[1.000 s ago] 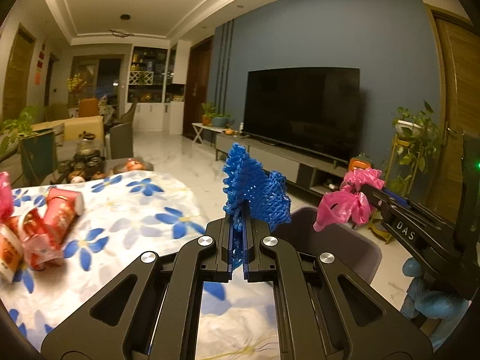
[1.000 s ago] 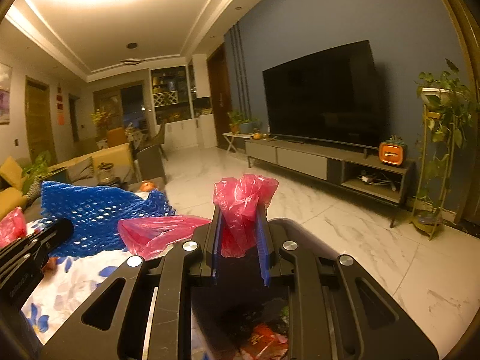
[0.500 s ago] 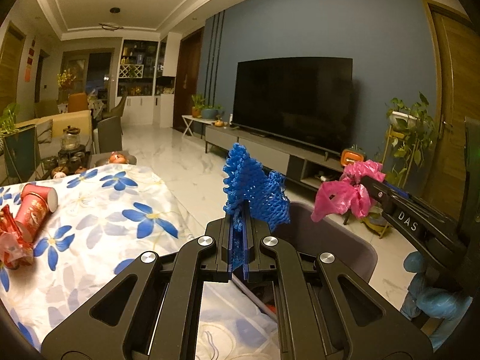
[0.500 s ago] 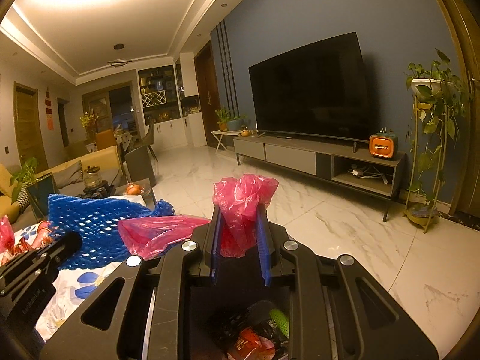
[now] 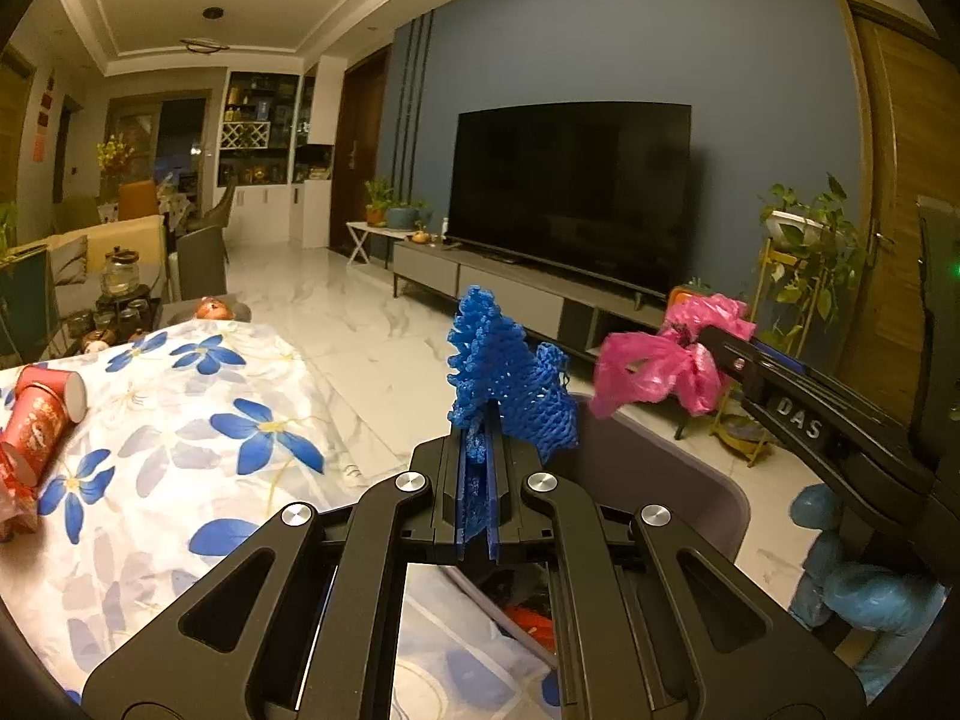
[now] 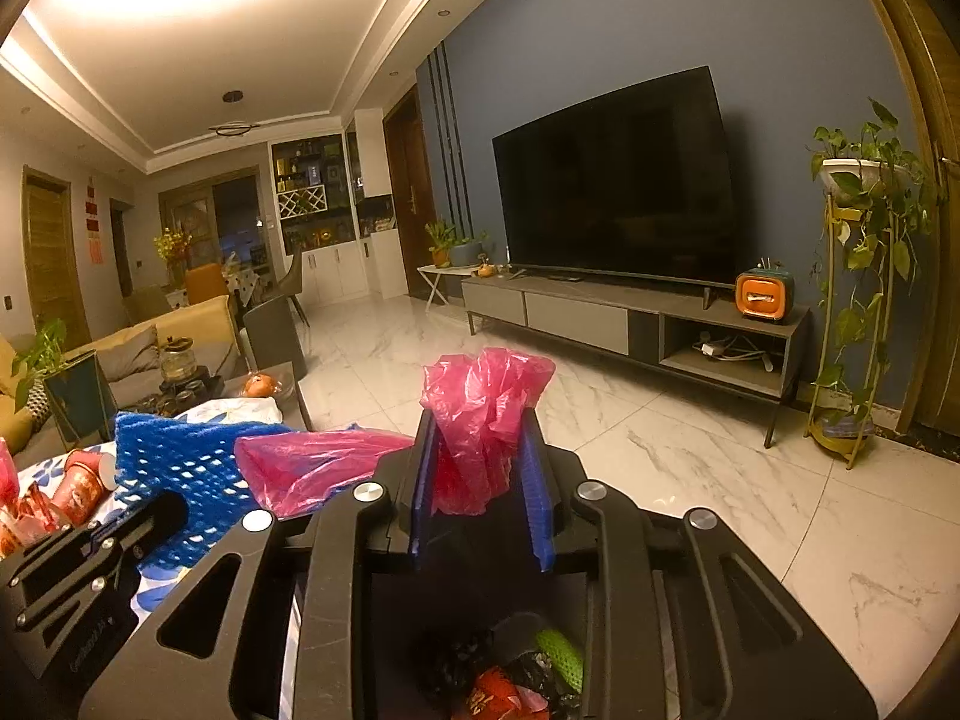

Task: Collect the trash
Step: 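Carry the blue mesh and pink bag over the grey bin and open both tools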

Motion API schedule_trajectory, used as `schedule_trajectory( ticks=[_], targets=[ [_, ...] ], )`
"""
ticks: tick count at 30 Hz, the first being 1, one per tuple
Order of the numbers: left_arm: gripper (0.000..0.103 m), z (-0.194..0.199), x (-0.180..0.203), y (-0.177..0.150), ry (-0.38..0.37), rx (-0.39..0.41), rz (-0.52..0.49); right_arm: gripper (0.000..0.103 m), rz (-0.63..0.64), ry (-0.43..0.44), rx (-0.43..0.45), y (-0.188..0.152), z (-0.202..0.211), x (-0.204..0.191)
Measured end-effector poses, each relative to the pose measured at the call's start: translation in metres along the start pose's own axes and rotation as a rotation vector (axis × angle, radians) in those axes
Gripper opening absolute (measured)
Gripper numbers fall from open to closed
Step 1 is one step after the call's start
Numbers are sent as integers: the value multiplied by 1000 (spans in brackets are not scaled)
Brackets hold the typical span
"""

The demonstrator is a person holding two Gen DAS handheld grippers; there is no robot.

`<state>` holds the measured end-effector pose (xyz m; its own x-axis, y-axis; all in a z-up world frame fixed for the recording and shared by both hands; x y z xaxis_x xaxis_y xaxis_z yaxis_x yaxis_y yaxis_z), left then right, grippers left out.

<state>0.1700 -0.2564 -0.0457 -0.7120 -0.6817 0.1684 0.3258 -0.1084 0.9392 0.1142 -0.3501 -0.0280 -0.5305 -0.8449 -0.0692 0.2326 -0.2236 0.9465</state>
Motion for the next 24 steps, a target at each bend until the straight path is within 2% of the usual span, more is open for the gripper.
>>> schedule_trajectory(
  ticks=[3, 7, 8, 9, 11, 14, 18, 22, 24],
  targets=[
    [4, -5, 3, -1, -21, -10, -12, 48, -11, -13, 8, 1, -1, 1],
    [10, -12, 3, -6, -27, -41, -21, 48, -16, -27, 9, 2, -3, 4],
    [16, -13, 3, -7, -30, -49, -18, 49, -17, -28, 9, 2, -3, 5],
    [27, -15, 2, -8, -34, -55, -12, 49, -17, -29, 8, 2, -3, 5],
    [43, -16, 0, -8, -38, -48, 4, 51, -18, -31, 9, 2, -2, 7],
    [52, -14, -4, -9, -24, -42, 12, 54, -20, -33, 12, 2, -1, 8],
    [71, -7, -11, -8, 7, -21, 34, 58, -17, -32, 23, 2, 3, 7],
    [81, 2, -17, -6, 45, -3, 43, 64, -10, -25, 28, 1, 7, 4],
    [85, 8, -20, -6, 66, 8, 49, 70, -6, -19, 31, -1, 9, 2]
  ],
)
Point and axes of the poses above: each gripper's, at about its wrist camera, not at the fingertips, and z roughly against the way its jaws point, x to its right, y to its top, the point moved 3 cm from there along -z, roughly the way its jaws point, and after that the axes turned 13 degrees about -y, right-handed, at the moved point
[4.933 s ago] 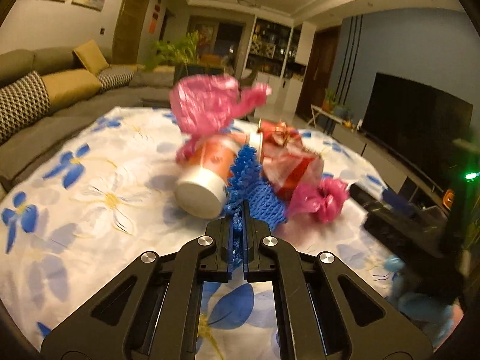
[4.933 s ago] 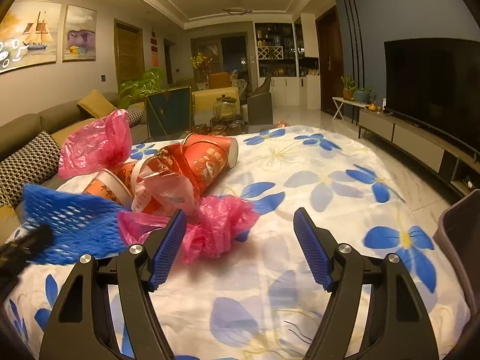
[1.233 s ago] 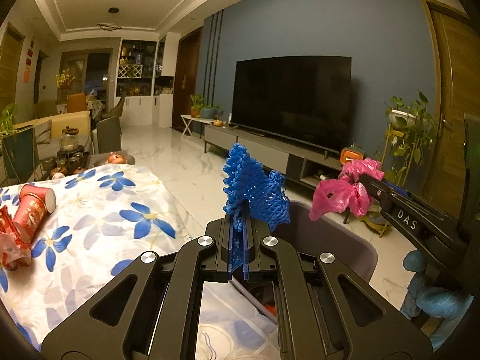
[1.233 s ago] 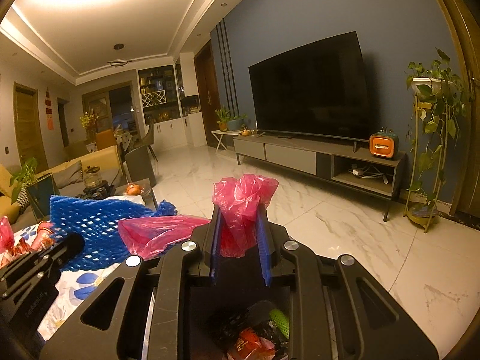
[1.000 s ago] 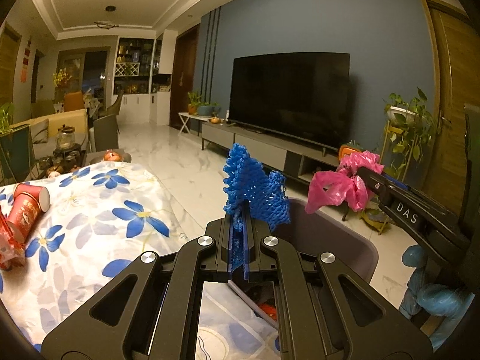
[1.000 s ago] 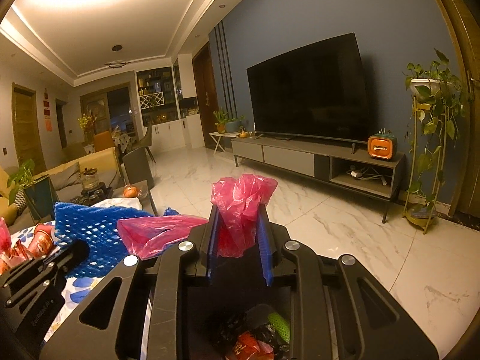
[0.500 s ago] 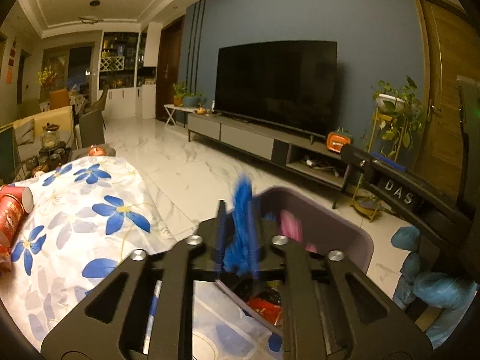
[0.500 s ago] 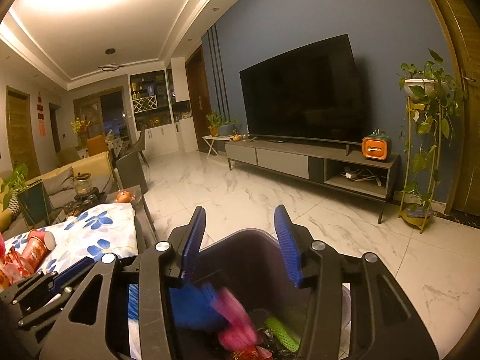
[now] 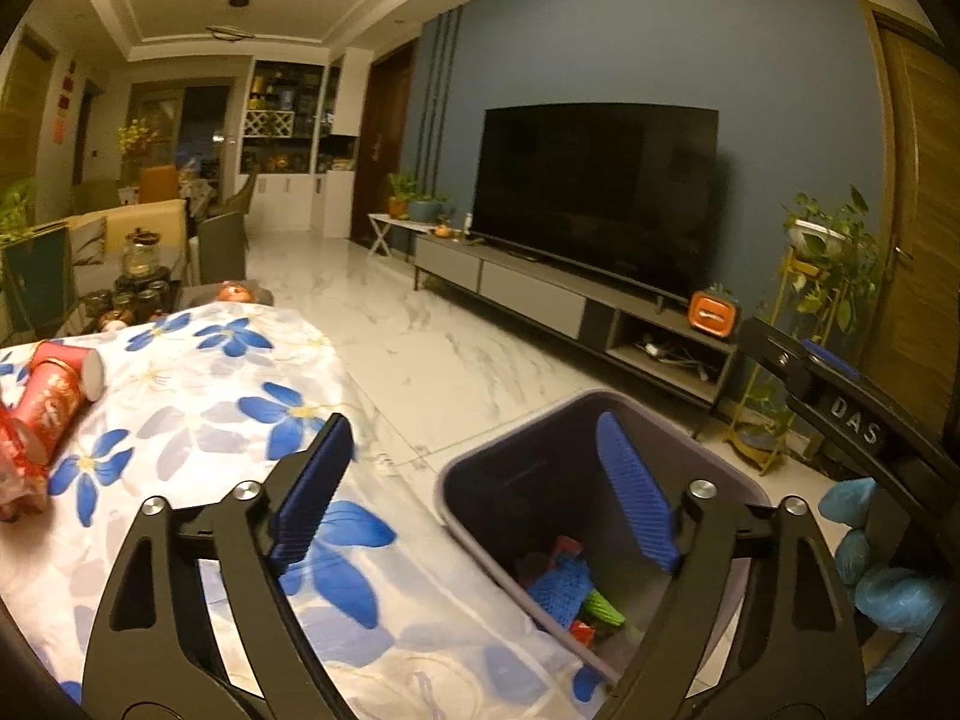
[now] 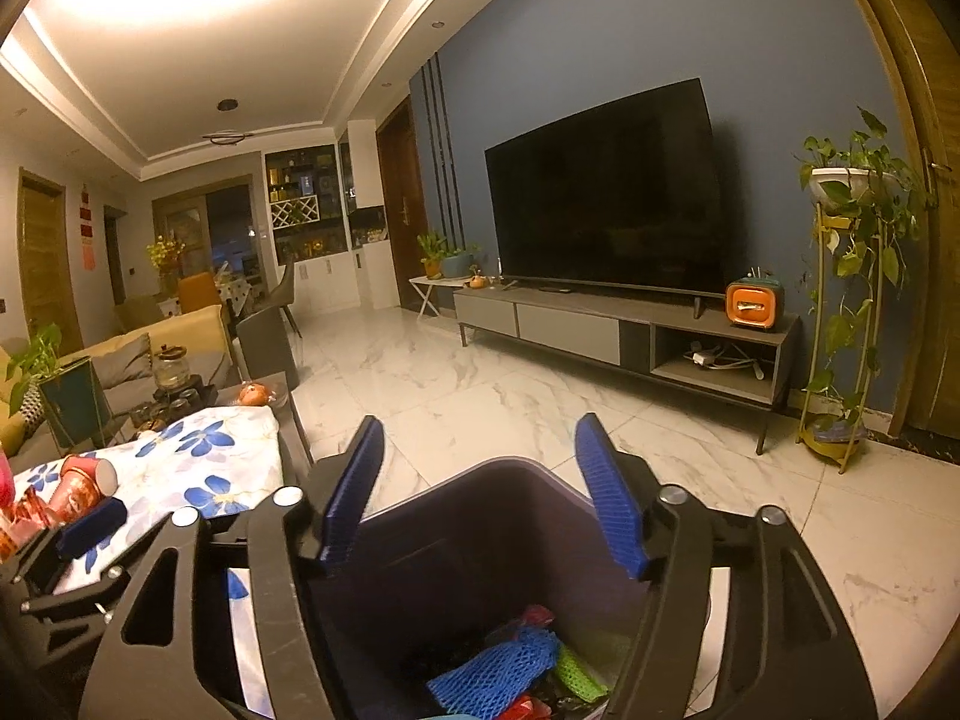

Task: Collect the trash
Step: 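Carry the blue mesh and pink bag over the grey bin and open both tools, then move both open tools back over the trash pile on the table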

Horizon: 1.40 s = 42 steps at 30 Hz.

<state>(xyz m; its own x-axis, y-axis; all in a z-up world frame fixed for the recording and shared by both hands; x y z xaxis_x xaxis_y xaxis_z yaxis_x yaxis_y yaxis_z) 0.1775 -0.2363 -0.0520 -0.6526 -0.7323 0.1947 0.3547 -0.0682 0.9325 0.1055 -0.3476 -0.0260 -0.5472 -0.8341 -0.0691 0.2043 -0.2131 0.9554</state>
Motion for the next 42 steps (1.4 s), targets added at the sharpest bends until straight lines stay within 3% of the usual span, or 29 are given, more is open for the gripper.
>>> schedule_trajectory(
  ticks=[10, 24, 30, 42],
  targets=[
    [96, 41, -22, 3, 104, 62, 60, 86, 15, 39, 5, -3, 13, -11],
    [97, 86, -48, -3, 213, 86, 99, 88, 19, 70, 2, -7, 34, -28],
    [97, 111, -64, -7, 278, 112, 102, 88, 43, 124, 0, -15, 47, -53],
    [97, 187, -132, -30, 507, 153, 122, 88, 117, 279, 11, -24, 73, -122]
  ],
)
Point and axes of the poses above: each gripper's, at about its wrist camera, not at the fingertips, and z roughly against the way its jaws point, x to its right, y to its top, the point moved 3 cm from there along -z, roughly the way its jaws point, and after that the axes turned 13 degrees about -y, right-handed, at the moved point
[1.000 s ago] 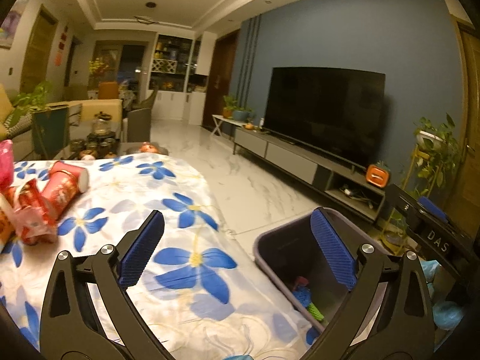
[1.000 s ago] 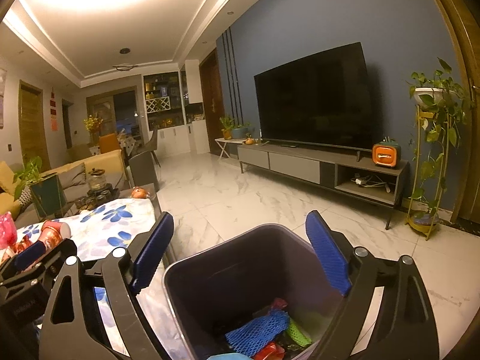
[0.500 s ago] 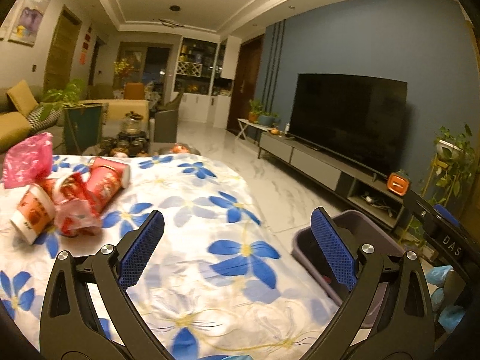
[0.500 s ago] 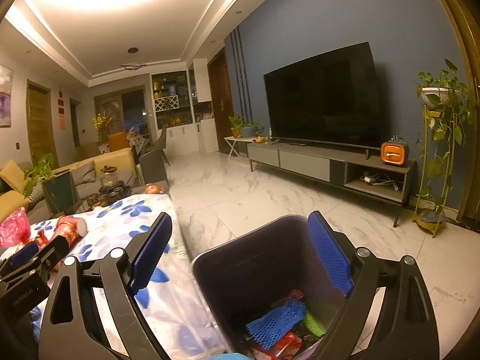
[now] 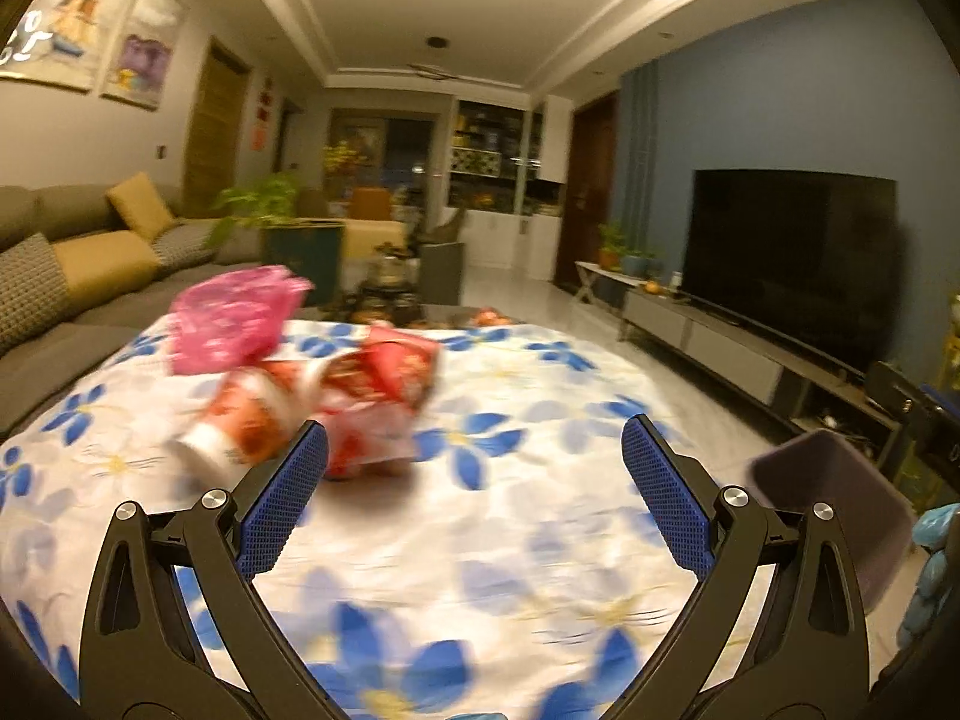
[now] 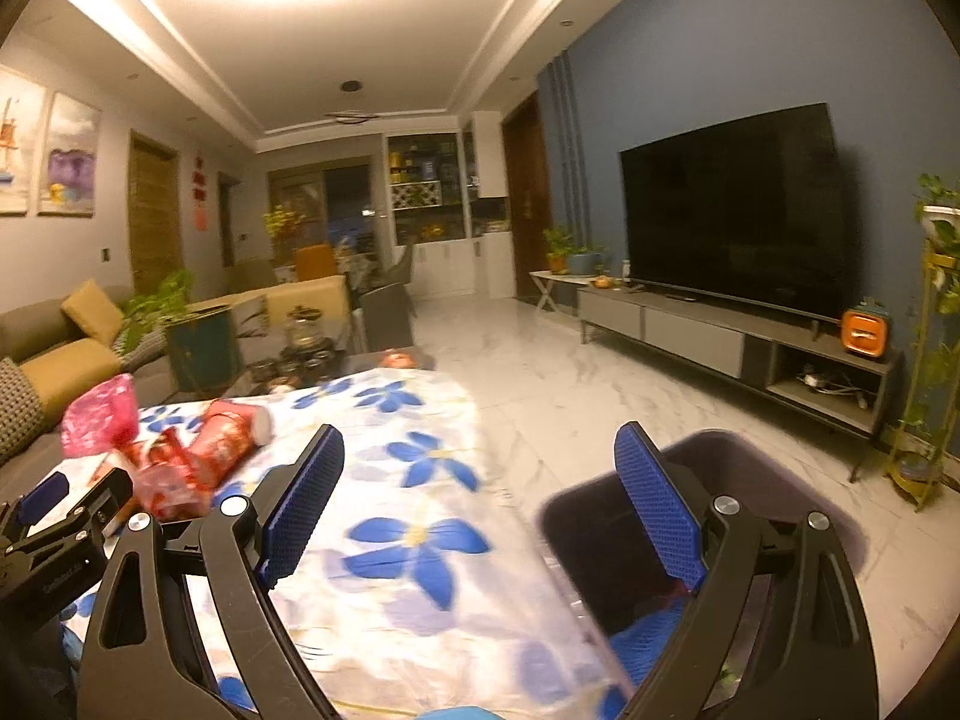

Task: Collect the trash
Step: 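Move both open tools back over the trash pile on the table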

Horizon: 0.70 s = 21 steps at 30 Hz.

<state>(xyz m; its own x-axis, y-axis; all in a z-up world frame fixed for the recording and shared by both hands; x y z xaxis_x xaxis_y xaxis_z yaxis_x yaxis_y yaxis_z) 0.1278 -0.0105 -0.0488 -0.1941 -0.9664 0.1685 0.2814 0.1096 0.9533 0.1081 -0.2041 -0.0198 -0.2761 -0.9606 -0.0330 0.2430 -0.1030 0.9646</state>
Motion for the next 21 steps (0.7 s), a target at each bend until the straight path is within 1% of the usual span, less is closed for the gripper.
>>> schedule_trajectory(
  ticks=[6, 16, 21],
  targets=[
    [97, 18, -47, -1, 88, 14, 43, 88, 40, 85, -12, -5, -1, -44],
    [97, 37, -99, 4, 191, 40, 93, 88, 80, 234, -26, -19, -4, -121],
    [97, 45, -117, 7, 242, 58, 96, 88, 119, 293, -36, -29, -11, -161]
  ],
)
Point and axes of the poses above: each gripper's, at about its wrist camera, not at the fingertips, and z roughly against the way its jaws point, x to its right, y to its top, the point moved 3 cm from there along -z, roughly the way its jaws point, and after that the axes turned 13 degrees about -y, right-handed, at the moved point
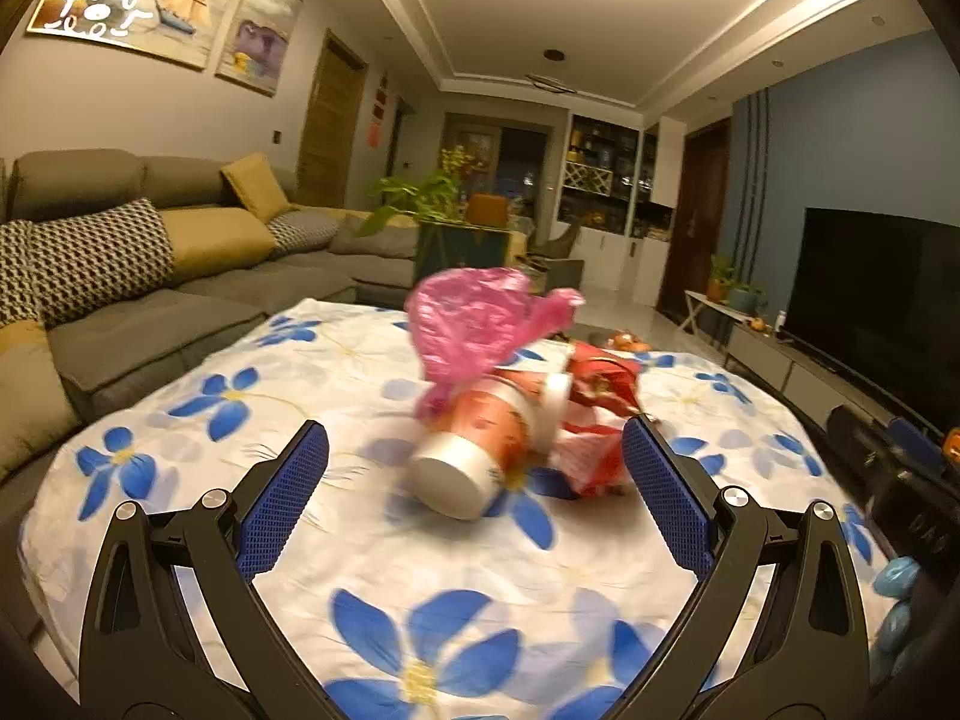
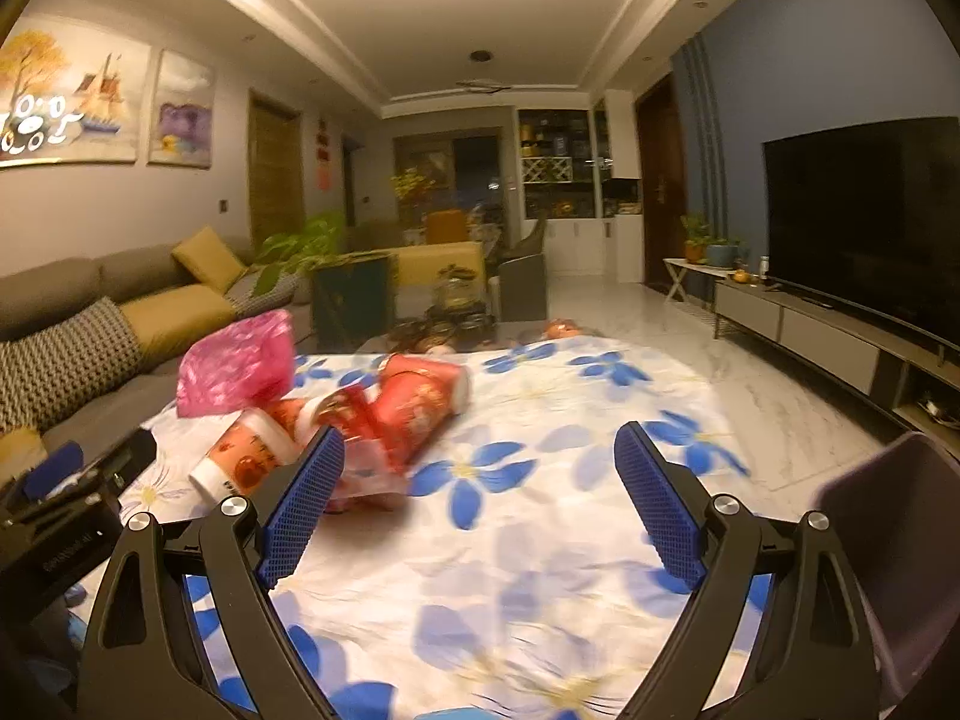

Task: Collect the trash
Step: 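Move both open tools back over the trash pile on the table, then grasp the pink bag with the left tool while the right tool grasps the red-and-white wrapper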

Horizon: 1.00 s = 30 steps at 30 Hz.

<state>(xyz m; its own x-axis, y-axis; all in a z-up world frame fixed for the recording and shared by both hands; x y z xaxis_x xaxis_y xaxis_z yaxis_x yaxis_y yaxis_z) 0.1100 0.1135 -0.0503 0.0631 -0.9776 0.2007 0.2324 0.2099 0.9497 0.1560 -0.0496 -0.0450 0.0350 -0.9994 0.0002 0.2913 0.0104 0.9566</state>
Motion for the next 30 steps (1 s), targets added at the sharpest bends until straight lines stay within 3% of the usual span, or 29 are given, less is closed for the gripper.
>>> schedule_trajectory(
  ticks=[16, 20, 23, 27, 30],
  targets=[
    [97, -17, -37, 23, 49, 39, 24, 79, 106, 68, -112, -11, -69, -77],
    [97, -29, -37, 28, 41, 34, 17, 64, 120, 75, -162, -14, -82, -83],
    [97, -38, -37, 31, 26, 27, 22, 39, 130, 86, -199, -18, -90, -86],
    [97, -48, -38, 34, 14, 16, 29, 27, 122, 121, -213, -20, -91, -84],
    [97, -58, -42, 37, 4, 4, 43, 25, 118, 122, -193, -17, -85, -79]
  ],
)
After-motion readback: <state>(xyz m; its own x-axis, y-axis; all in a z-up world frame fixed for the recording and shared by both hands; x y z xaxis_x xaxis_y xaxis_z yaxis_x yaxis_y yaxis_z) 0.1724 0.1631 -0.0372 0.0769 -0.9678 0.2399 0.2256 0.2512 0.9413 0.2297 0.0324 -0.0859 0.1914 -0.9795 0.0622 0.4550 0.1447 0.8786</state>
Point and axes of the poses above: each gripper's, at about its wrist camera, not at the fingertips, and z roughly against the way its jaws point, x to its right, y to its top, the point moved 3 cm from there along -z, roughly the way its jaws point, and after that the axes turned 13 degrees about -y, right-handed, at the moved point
